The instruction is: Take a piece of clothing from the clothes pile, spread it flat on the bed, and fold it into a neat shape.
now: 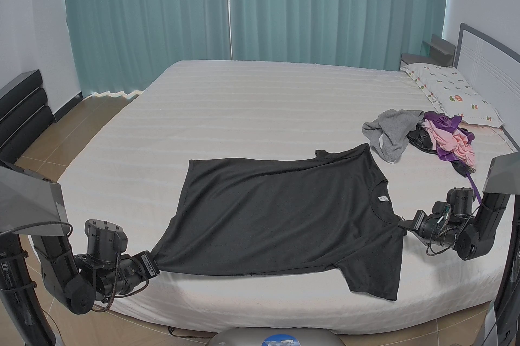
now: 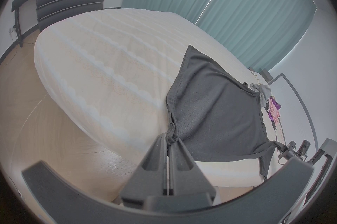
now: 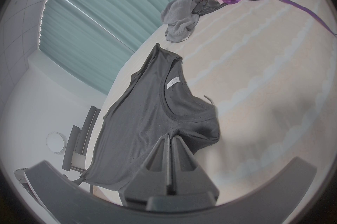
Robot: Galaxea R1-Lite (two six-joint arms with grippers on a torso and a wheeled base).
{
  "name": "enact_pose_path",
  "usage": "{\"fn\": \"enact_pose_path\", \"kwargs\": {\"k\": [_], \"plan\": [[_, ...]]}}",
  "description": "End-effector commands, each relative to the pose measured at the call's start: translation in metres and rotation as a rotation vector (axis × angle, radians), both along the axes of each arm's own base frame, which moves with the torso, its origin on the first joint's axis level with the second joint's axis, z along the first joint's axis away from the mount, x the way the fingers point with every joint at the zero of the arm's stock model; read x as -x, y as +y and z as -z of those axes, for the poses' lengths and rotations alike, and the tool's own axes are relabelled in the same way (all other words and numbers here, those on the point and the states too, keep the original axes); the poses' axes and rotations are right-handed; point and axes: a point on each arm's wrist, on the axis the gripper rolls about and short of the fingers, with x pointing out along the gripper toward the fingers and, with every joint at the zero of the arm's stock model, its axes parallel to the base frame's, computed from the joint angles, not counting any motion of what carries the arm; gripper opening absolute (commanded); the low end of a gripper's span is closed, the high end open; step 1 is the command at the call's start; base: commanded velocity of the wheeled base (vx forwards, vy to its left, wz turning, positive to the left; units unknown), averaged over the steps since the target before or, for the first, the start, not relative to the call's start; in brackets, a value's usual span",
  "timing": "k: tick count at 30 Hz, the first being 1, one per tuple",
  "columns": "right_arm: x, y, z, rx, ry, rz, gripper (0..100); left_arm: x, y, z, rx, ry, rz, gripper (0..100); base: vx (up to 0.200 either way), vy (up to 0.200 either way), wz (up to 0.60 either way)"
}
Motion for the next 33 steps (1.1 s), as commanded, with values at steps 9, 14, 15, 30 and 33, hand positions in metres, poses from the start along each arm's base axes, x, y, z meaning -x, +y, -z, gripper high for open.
{"fn": "enact_pose_path", "kwargs": {"k": [9, 14, 15, 30, 33], "plan": [[-0.006, 0.0, 0.008, -0.013, 0.0, -0.016, 100, -0.001, 0.0, 0.001, 0.003, 0.003, -0.003, 0, 0.0, 0.0, 0.0], [0.02, -0.006, -0.017, -0.059, -0.02, -0.064, 100, -0.001, 0.0, 0.001, 0.004, 0.002, -0.003, 0, 0.0, 0.0, 0.0], [0.028, -0.007, -0.017, -0.066, -0.008, -0.079, 100, -0.001, 0.0, 0.001, 0.004, 0.002, -0.003, 0, 0.0, 0.0, 0.0], [0.064, 0.015, 0.012, 0.026, 0.103, -0.283, 100, -0.001, 0.0, 0.001, 0.003, 0.003, -0.003, 0, 0.0, 0.0, 0.0], [0.062, 0.015, 0.014, 0.028, 0.107, -0.284, 100, -0.001, 0.0, 0.001, 0.003, 0.003, -0.003, 0, 0.0, 0.0, 0.0]]}}
